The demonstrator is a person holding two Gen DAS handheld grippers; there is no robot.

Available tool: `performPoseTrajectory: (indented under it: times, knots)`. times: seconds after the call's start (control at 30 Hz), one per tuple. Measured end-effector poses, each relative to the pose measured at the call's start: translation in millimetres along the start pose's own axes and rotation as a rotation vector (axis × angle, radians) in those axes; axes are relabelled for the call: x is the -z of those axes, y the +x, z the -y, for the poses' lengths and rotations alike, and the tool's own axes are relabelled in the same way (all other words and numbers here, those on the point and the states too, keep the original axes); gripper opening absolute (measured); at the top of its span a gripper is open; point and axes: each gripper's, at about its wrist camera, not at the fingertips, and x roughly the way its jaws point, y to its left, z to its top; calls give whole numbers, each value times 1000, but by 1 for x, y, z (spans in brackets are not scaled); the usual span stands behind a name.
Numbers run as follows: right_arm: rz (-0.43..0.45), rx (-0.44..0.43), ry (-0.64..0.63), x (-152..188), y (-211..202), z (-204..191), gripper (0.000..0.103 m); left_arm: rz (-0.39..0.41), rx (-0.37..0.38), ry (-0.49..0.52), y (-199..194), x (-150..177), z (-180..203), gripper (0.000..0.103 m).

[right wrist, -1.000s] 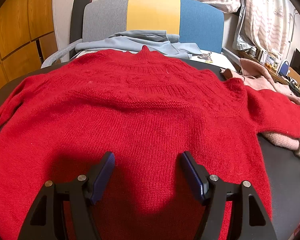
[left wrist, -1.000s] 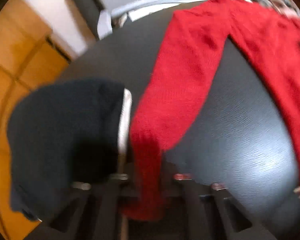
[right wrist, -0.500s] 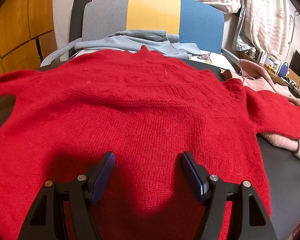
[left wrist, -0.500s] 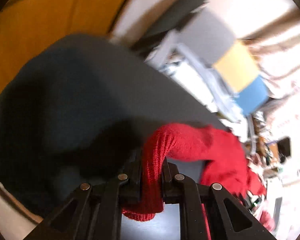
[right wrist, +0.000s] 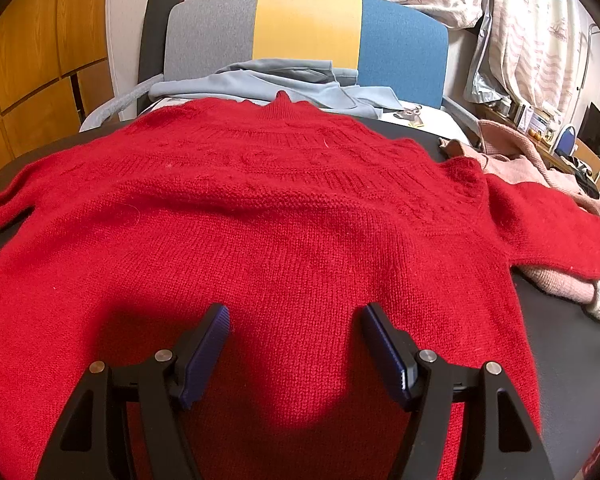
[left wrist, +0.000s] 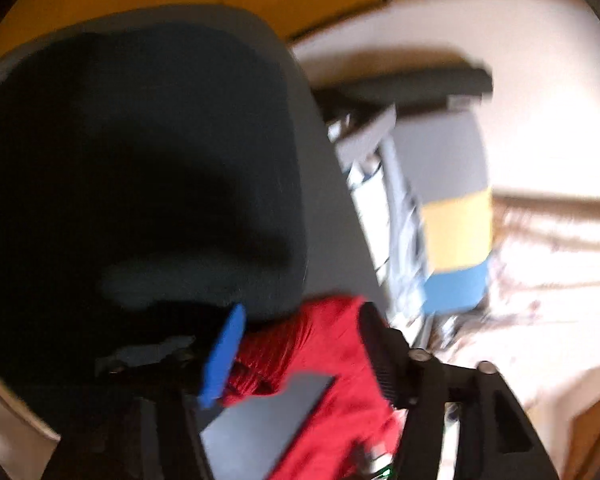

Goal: Fold clothes
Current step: 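Grasp the sweater sleeve cuff with the left gripper and lift it, then pull the sleeve cuff with the left gripper across the seat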

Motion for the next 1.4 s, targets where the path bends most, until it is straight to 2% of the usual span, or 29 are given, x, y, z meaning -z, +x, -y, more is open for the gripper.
performPoseTrajectory:
  times: [0.07,0.13,0.2,0.27,0.4,0.43,0.5,0.63,0.77,0.83,0.87,0.9,0.97,1.0,1.23,1.3,1.33,1.37,1.4]
  knots:
    - [-3,2,-3,0,0,0,71,60,-50,24,-16,0,-2,74]
    - [-5,-3,0,0,0,0,71,103,-116,122,-25,11,7,74]
    - [-5,-7,4,0,0,1,71,142,-258,353,-25,38,30,74]
    - [-5,-4,3,0,0,1,71,192,-408,677,-16,78,58,75]
    - [-3,4,-2,1,-1,-1,71,241,-597,1255,16,161,77,77]
    - [-2,4,-3,1,-1,-1,71,228,-638,1332,26,173,74,77]
    - [-2,6,-4,1,-1,-1,71,192,-711,1423,46,187,68,77]
    - [-1,10,-6,1,-1,-2,71,173,-842,1481,75,192,62,77]
    - [-1,8,-4,1,-1,-2,71,107,-895,1565,99,195,50,75]
    - [0,9,-5,1,-1,-2,71,72,-922,1554,111,187,53,50]
    - [0,10,-5,1,-1,-2,71,61,-928,1517,111,183,55,35]
    - [0,10,-5,1,-1,-2,71,49,-894,1471,107,178,58,26]
    - [0,10,-6,1,-1,-2,71,19,-796,1359,94,167,69,14]
    - [0,11,-6,1,-1,-2,71,1,-737,1288,84,159,75,14]
    - [0,12,-6,1,0,-2,71,-32,-479,916,38,105,111,13]
    - [0,13,-6,1,0,-2,71,-64,-338,755,27,86,113,13]
    - [0,13,-6,1,0,-2,71,-88,-253,636,22,73,108,13]
    - [0,13,-6,1,0,-2,71,-106,-200,537,19,67,109,13]
    - [0,13,-6,1,0,-2,71,-112,-201,476,19,59,107,13]
